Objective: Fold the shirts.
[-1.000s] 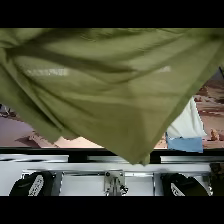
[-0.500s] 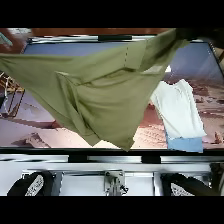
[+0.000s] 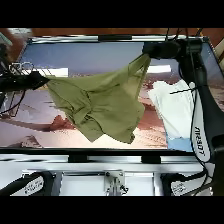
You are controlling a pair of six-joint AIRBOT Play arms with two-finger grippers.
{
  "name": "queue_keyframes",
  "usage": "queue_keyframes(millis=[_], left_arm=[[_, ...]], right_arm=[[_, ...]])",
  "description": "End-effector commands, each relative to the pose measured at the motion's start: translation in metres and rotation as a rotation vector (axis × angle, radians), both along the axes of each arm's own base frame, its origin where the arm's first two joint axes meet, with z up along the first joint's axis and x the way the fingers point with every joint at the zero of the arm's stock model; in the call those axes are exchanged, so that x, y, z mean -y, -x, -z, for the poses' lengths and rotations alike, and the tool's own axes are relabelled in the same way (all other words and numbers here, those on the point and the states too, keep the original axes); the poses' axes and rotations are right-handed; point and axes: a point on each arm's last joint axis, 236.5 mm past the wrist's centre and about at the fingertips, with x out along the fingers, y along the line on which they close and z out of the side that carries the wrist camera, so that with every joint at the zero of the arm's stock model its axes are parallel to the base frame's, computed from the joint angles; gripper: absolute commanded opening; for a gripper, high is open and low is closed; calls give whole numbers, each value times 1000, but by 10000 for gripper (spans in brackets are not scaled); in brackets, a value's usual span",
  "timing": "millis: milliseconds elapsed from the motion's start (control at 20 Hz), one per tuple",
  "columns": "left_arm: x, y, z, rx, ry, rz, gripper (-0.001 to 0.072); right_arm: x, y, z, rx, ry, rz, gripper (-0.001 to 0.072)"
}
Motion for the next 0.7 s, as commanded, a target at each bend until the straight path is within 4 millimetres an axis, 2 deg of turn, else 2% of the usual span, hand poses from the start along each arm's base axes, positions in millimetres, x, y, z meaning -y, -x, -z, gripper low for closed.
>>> queue_keyframes(millis=[0,250,350,500,550,600,650], left_arm=[[-3,-16,40,-66,6,-18,37],[-8,-24,35,-38,2,-39,36],[-9,-30,14,25,-33,-13,36],[-10,-43,-33,156,-104,37,37],[-10,-45,-41,182,-121,46,37],[-11,-45,-45,198,-138,58,37],[-10,-45,-42,192,-139,62,37]], right_arm=[[-3,-2,44,-108,-35,22,76],[13,-13,30,-40,-20,46,76],[18,-20,5,50,3,31,76],[33,-29,-49,222,16,50,76],[33,-30,-56,243,11,52,76],[34,-29,-55,236,16,53,76],[35,-27,-44,198,21,52,76]])
